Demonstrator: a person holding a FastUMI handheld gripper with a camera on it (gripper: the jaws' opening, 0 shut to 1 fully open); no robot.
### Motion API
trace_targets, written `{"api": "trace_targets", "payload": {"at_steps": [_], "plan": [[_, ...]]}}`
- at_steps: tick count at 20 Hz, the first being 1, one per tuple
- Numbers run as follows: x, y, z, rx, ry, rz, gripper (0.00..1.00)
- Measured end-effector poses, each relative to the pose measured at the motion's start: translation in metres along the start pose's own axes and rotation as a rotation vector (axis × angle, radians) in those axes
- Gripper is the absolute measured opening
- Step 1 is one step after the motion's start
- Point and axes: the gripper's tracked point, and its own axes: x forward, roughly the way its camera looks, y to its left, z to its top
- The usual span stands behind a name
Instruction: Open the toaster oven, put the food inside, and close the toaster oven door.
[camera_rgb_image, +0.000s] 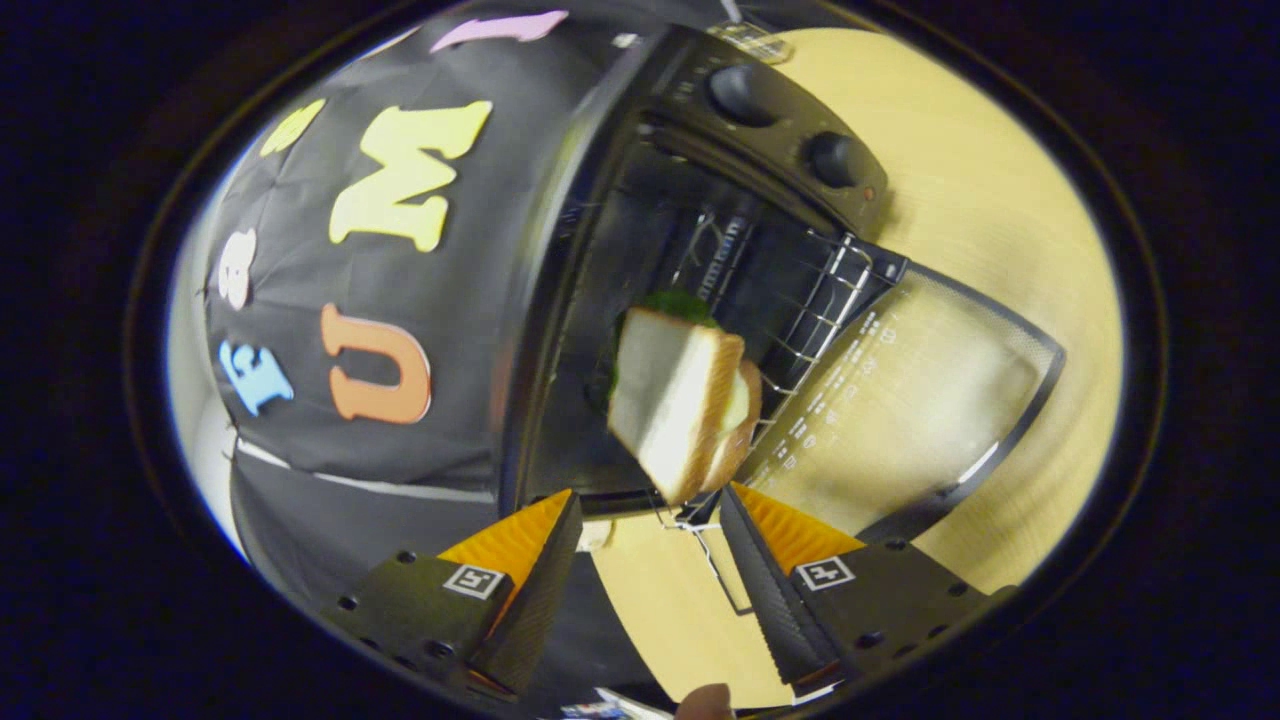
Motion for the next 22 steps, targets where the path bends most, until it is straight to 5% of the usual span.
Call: {"api": "trace_targets", "payload": {"at_steps": [5,13,22], "plan": [[-0.047,0.006,-0.031,-0.322,0.078,-0.076,0.91],[-0.107,-0.041,-0.044,-0.812,0.067,-0.309,0.95],[-0.103,-0.118,-0.029,-0.892,0.08,-0.497,0.96]]}}
